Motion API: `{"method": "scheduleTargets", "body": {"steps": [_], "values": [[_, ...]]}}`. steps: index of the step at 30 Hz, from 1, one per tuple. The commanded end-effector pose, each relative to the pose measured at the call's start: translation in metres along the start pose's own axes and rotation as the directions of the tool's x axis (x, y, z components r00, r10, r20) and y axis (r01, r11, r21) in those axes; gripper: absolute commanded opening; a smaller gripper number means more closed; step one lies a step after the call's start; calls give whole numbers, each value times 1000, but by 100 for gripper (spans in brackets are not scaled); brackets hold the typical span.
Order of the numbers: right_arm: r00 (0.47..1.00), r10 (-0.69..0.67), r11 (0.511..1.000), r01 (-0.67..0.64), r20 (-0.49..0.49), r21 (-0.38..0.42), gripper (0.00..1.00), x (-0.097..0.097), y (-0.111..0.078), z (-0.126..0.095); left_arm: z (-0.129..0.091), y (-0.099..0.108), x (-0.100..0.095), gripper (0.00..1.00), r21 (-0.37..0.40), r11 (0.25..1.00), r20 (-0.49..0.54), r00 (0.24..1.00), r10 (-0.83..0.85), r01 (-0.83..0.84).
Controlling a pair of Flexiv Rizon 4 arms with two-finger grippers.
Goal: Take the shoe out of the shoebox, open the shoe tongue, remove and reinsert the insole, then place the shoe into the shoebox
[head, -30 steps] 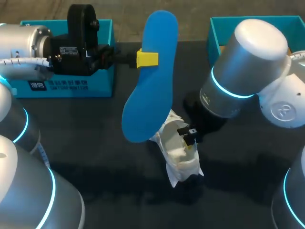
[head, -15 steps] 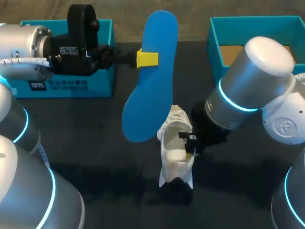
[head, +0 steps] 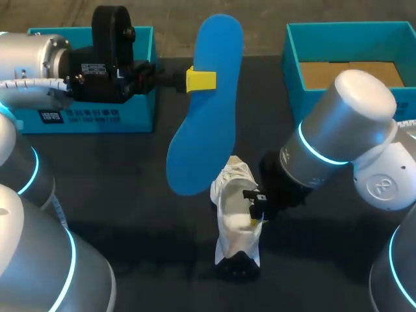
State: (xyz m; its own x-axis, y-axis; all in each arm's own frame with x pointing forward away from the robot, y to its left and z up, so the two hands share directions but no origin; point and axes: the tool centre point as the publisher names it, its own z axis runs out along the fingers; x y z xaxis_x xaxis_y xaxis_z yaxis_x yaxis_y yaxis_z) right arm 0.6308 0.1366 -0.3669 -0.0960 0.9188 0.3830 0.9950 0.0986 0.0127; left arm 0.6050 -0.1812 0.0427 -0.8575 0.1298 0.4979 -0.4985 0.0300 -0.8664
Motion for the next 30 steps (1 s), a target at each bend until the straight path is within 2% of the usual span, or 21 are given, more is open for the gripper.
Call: {"method": "scheduleTargets", "body": {"steps": [1,14,15,17,18,19,25,30], "values": [[1000,-6,1000,6,-17,10,0,-3,4,9,0,1,0,0,2,1000,0,1000,0,0],[999,-22,999,24,-32,37,0,-5,7,19,0,1,0,0,2,1000,0,1000,0,0],[999,-23,999,25,-33,35,21,-4,7,17,0,1,0,0,2,1000,0,1000,0,0],[999,-24,999,25,-26,35,44,-4,7,15,0,1,0,0,2,1000,0,1000,0,0],[999,-24,999,24,-26,34,52,-4,7,14,0,1,0,0,2,1000,0,1000,0,0],[999,-23,999,24,-25,33,99,-5,6,12,0,1,0,0,2,1000,0,1000,0,0],[999,48,999,-47,-21,25,100,-12,3,-2,0,1,0,0,2,1000,0,1000,0,0],[997,45,999,-45,-55,18,100,-13,-4,-32,0,1,0,0,2,1000,0,1000,0,0]]}}
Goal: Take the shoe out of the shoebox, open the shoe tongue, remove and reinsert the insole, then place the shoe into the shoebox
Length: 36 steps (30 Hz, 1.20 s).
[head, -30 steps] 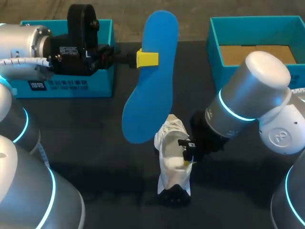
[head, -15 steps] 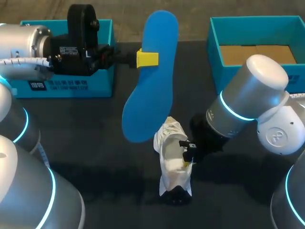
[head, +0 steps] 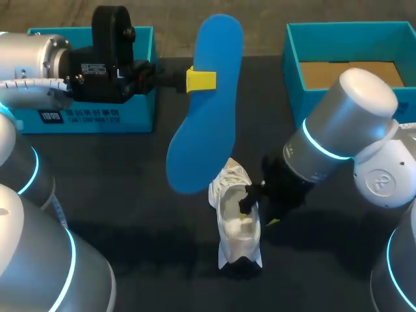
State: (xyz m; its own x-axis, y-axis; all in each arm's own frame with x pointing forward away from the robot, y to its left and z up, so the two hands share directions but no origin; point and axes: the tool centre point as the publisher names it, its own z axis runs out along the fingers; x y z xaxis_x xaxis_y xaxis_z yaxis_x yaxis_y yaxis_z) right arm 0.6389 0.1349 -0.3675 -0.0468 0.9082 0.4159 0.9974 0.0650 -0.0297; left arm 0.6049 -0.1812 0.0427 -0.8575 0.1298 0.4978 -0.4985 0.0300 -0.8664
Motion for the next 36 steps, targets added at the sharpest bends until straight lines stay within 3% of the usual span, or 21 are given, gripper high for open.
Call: {"method": "scheduleTargets", "body": {"steps": [1,8,14,16,29,36], "values": [[1000,1,1000,-2,-30,-11,100,-12,-13,-38,0,1,0,0,2,1000,0,1000,0,0],[982,-52,998,44,-179,-52,100,-20,-18,-80,0,1,0,0,2,1000,0,1000,0,0],[933,-66,998,64,-354,-19,100,-29,-16,-100,0,1,0,0,2,1000,0,1000,0,0],[890,-82,996,87,-448,-10,100,-31,-12,-107,0,1,0,0,2,1000,0,1000,0,0],[890,-82,996,87,-448,-10,100,-31,-12,-107,0,1,0,0,2,1000,0,1000,0,0],[794,-49,999,41,-606,-27,100,-21,-1,-116,0,1,0,0,2,1000,0,1000,0,0]]}}
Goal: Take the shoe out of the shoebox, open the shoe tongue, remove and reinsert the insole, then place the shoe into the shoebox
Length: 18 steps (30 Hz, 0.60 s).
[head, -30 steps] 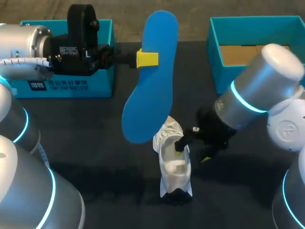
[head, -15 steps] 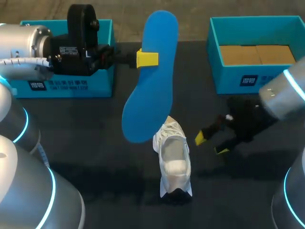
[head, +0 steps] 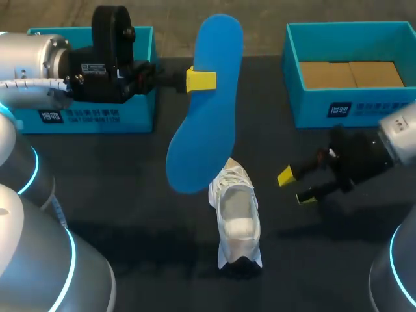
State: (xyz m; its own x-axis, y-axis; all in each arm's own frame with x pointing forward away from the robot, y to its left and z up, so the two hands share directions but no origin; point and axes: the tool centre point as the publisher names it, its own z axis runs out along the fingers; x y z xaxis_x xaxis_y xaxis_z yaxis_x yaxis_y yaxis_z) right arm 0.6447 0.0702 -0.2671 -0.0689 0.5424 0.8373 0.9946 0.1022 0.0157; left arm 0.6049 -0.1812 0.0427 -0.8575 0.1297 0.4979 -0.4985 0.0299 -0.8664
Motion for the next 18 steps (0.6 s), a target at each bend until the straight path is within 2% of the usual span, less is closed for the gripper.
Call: {"method": "scheduleTargets", "body": {"steps": [1,2,5,9,18], "values": [[995,11,1000,-12,-102,-13,100,-4,2,-1,0,1,0,0,2,1000,0,1000,0,0],[990,19,1000,-21,-141,-10,100,-2,4,-2,0,1,0,0,2,1000,0,1000,0,0],[984,28,1000,-30,-178,-9,100,3,6,-7,0,1,0,0,2,1000,0,1000,0,0],[984,32,998,-40,-176,-42,100,10,9,-16,0,1,0,0,2,1000,0,1000,0,0],[969,36,999,-43,-244,-24,100,28,14,-28,0,1,0,0,2,1000,0,1000,0,0]]}}
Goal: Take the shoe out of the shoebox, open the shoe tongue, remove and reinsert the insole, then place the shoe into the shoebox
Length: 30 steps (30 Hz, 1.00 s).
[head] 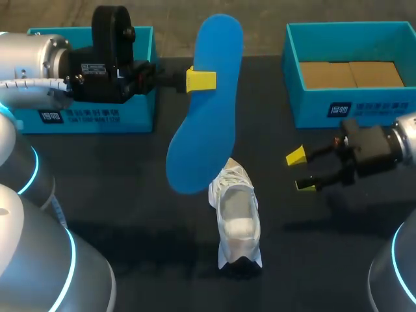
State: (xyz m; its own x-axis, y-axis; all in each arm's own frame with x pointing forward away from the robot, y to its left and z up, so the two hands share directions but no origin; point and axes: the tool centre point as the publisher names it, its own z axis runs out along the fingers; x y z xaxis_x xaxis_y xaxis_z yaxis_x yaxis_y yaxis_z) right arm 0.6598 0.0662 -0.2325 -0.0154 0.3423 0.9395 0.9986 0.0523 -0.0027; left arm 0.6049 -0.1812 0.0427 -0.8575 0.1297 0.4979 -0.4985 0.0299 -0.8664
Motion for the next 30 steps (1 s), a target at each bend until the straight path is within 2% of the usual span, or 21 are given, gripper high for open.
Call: {"method": "scheduleTargets", "body": {"steps": [1,4,12,20,30], "values": [[999,0,1000,1,-37,18,100,5,-1,-5,0,1,0,0,2,1000,0,1000,0,0],[998,-14,1000,16,-69,22,100,11,0,-7,0,1,0,0,2,1000,0,1000,0,0],[997,-19,1000,19,-74,2,100,15,-2,-11,0,0,0,0,9,1000,-10,1000,11,-11],[997,-19,1000,19,-74,2,100,15,-2,-11,-10,-4,1,0,70,986,-6,988,153,-152],[995,-13,1000,14,-96,8,100,18,2,-8,-18,3,0,0,55,912,22,914,406,-407]]}}
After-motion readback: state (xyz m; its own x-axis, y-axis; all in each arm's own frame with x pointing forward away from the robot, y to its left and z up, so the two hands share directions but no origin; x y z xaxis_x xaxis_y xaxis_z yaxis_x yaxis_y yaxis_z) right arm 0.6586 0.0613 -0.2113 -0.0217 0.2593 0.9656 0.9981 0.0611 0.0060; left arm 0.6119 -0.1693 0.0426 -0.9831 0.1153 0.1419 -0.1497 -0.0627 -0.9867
